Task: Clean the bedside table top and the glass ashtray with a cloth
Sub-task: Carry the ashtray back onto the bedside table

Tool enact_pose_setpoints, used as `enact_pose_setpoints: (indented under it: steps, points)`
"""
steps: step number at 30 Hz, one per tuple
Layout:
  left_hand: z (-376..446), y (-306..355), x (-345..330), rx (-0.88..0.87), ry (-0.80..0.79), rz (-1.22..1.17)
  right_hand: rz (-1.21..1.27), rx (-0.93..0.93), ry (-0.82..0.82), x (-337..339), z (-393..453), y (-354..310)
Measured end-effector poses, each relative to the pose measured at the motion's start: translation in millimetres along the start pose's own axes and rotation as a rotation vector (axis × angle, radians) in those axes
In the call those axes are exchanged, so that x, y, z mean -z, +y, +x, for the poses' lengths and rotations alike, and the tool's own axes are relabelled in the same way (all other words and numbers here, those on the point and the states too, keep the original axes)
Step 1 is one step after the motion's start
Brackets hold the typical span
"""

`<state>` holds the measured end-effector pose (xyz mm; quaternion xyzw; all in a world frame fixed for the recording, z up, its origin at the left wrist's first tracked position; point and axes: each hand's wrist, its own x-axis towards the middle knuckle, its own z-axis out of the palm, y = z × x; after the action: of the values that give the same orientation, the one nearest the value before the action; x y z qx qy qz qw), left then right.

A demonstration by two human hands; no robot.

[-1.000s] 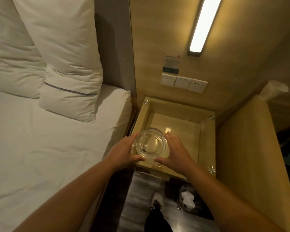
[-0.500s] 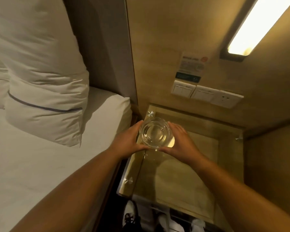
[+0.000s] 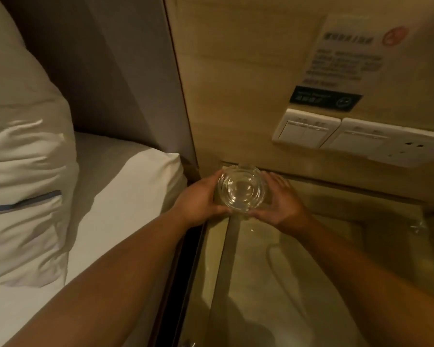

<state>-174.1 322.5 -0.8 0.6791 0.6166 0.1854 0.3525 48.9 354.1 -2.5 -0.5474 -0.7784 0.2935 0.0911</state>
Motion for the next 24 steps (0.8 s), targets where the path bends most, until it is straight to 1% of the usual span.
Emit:
enact_pose_setpoints:
  steps: [6, 11, 20, 24]
  points:
    - [15, -14, -7, -0.007, 0.014, -0.028, -0.034, -0.006, -0.007, -8, 18, 6]
    - [18, -18, -6, 0.011, 0.025, -0.055, 0.004, -0.004, -0.002, -8, 23, 7]
    - [21, -19, -5, 0.038, -0.005, -0.011, -0.055, -0.017, -0.031, -8, 25, 7]
    - [21, -18, -5, 0.021, 0.003, 0.002, -0.066, -0.032, -0.046, -9, 26, 9]
